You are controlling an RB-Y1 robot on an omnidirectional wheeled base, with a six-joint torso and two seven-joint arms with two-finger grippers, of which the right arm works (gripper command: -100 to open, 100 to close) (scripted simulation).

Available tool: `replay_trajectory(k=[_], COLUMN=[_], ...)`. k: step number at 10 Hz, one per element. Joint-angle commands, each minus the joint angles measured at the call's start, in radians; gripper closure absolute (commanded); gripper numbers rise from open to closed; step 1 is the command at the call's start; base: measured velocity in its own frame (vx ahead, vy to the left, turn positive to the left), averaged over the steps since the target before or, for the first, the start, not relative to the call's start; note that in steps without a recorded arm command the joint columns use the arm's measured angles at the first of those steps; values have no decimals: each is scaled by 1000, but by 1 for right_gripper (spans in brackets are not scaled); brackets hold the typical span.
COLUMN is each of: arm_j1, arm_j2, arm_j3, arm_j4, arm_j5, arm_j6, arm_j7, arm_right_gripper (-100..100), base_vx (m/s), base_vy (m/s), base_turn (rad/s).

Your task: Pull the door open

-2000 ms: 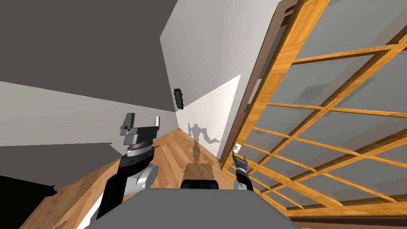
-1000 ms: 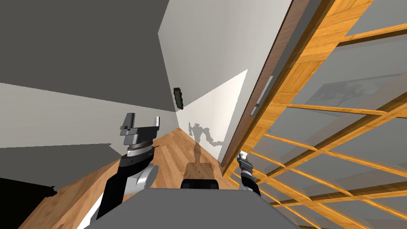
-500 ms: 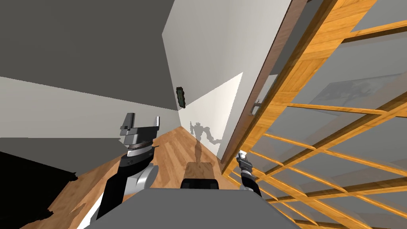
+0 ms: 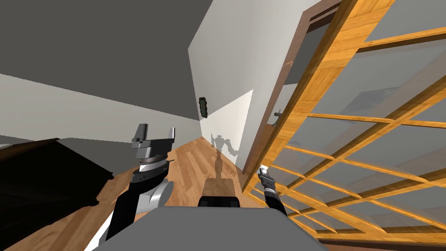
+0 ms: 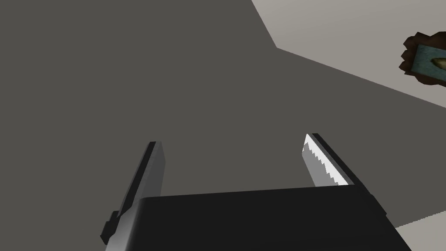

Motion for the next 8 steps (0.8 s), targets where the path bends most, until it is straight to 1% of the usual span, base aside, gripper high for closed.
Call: replay_trajectory(k=[1,2,4,7,8], arm_j1=[0,10,20,40,44], arm_j2=[0,-12,-27,-59,-65], arm_j3=[0,23,46,94,103], arm_j4=[0,-4,-13,-33,-37], arm_j5=[0,11,23,47,52], arm_j6=[0,-7,-16,-36,-40], arm_j7=[0,-20,-39,-80,-88], arm_right_gripper=[100,100,100,100,100], base_vx=[-106,-118,-258,-245,-243], base_vy=[12,-17,-12,-36,-23], base_turn=[23,84,85,93,86])
